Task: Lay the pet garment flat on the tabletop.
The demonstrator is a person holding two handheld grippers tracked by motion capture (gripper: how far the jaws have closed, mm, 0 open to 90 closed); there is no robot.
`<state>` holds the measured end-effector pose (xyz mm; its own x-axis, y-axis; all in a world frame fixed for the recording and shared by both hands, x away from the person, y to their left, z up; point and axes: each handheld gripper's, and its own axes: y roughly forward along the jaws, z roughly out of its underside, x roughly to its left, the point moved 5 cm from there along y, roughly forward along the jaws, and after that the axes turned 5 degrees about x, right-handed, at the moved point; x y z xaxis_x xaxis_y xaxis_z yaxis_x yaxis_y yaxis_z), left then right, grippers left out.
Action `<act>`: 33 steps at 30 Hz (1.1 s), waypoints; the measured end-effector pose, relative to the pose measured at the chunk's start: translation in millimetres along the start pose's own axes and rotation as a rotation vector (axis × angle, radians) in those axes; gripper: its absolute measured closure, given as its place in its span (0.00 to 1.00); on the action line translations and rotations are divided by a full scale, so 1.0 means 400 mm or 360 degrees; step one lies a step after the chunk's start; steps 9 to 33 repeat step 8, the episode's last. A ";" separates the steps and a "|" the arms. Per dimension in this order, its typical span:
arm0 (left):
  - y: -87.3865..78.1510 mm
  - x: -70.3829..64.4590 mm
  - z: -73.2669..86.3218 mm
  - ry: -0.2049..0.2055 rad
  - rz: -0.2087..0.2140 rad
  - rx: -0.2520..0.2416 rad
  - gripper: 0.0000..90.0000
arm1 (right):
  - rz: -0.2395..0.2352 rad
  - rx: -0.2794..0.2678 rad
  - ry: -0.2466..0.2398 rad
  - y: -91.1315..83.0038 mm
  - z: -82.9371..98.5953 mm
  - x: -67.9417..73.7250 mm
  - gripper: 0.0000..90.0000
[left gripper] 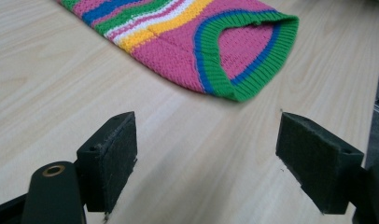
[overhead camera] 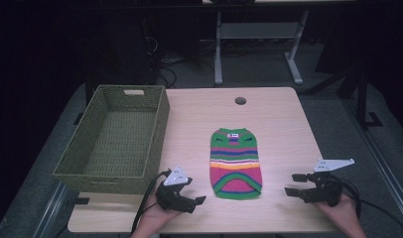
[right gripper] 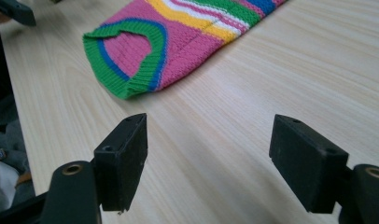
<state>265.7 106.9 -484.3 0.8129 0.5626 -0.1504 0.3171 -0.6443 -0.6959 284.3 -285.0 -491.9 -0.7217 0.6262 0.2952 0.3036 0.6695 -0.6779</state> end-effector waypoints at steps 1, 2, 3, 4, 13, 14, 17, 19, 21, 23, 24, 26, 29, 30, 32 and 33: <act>-0.004 -0.004 0.004 -0.0013 0.0008 -0.0009 0.22 | 0.0001 -0.0007 -0.0007 -0.001 0.002 0.006 0.30; -0.009 -0.010 0.007 -0.0024 0.0024 -0.0014 0.22 | 0.0013 -0.0011 -0.0012 -0.003 0.003 0.013 0.30; -0.014 -0.014 0.010 -0.0018 0.0022 -0.0016 0.22 | 0.0023 -0.0022 -0.0019 -0.006 0.006 0.019 0.30; -0.020 -0.019 0.011 -0.0013 0.0006 -0.0022 0.22 | 0.0022 -0.0038 -0.0016 -0.008 0.009 0.025 0.30; -0.036 -0.032 0.002 -0.0085 0.0064 -0.0103 0.23 | -0.0009 -0.0093 0.0019 -0.013 0.033 0.049 0.29; -0.036 -0.032 0.002 -0.0085 0.0064 -0.0103 0.23 | -0.0009 -0.0093 0.0019 -0.013 0.033 0.049 0.29; -0.036 -0.032 0.002 -0.0085 0.0064 -0.0103 0.23 | -0.0009 -0.0093 0.0019 -0.013 0.033 0.049 0.29; -0.036 -0.032 0.002 -0.0085 0.0064 -0.0103 0.23 | -0.0009 -0.0093 0.0019 -0.013 0.033 0.049 0.29; -0.036 -0.032 0.002 -0.0085 0.0064 -0.0103 0.23 | -0.0009 -0.0093 0.0019 -0.013 0.033 0.049 0.29; -0.036 -0.032 0.002 -0.0085 0.0064 -0.0103 0.23 | -0.0009 -0.0093 0.0019 -0.013 0.033 0.049 0.29; -0.036 -0.032 0.002 -0.0085 0.0064 -0.0103 0.23 | -0.0009 -0.0093 0.0019 -0.013 0.033 0.049 0.29; -0.036 -0.032 0.002 -0.0085 0.0064 -0.0103 0.23 | -0.0009 -0.0093 0.0019 -0.013 0.033 0.049 0.29; -0.036 -0.032 0.002 -0.0085 0.0064 -0.0103 0.23 | -0.0009 -0.0093 0.0019 -0.013 0.033 0.049 0.29; -0.036 -0.032 0.002 -0.0085 0.0064 -0.0103 0.23 | -0.0009 -0.0093 0.0019 -0.013 0.033 0.049 0.29; -0.036 -0.032 0.002 -0.0085 0.0064 -0.0103 0.23 | -0.0009 -0.0093 0.0019 -0.013 0.033 0.049 0.29; -0.036 -0.032 0.002 -0.0085 0.0064 -0.0103 0.23 | -0.0009 -0.0093 0.0019 -0.013 0.033 0.049 0.29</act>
